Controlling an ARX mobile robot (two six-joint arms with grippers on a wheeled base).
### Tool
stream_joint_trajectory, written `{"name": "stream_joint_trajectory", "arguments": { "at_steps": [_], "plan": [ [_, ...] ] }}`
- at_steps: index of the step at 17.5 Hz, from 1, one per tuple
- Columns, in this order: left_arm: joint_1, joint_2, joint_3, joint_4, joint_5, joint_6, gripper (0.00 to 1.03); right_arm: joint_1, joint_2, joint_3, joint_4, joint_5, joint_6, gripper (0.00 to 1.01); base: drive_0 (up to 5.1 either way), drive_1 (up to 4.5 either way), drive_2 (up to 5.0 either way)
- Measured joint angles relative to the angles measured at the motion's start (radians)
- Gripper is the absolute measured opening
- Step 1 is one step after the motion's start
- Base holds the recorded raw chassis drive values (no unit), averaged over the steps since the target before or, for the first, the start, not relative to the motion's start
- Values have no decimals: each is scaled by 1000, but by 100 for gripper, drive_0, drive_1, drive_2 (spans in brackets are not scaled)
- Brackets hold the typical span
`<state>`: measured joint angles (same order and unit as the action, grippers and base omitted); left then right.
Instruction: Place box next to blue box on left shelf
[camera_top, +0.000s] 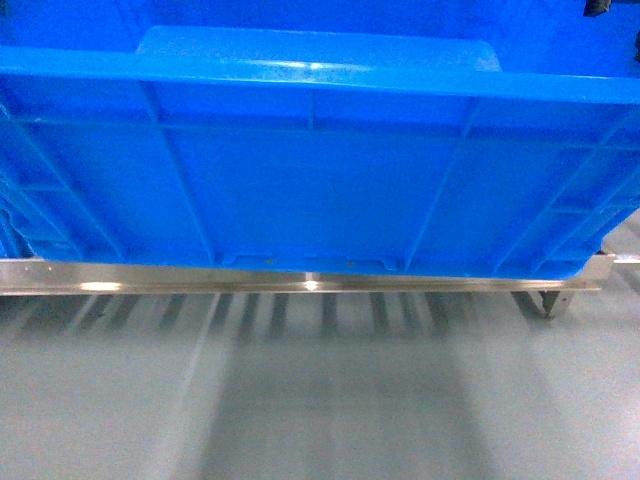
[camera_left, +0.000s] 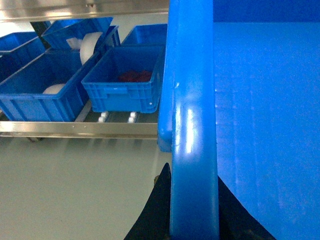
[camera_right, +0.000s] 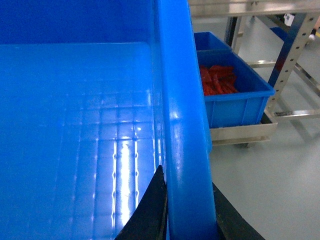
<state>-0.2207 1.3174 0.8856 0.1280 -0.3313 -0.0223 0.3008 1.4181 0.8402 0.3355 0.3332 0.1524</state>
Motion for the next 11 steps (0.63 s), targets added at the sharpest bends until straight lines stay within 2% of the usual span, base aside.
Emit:
{"name": "stream_joint_trajectory", "arguments": {
  "at_steps": [11],
  "plan": [
    [0,0,0,-1,-1,0,9,0,0,0,-2,0,0,10,0,0,0]
  ]
}}
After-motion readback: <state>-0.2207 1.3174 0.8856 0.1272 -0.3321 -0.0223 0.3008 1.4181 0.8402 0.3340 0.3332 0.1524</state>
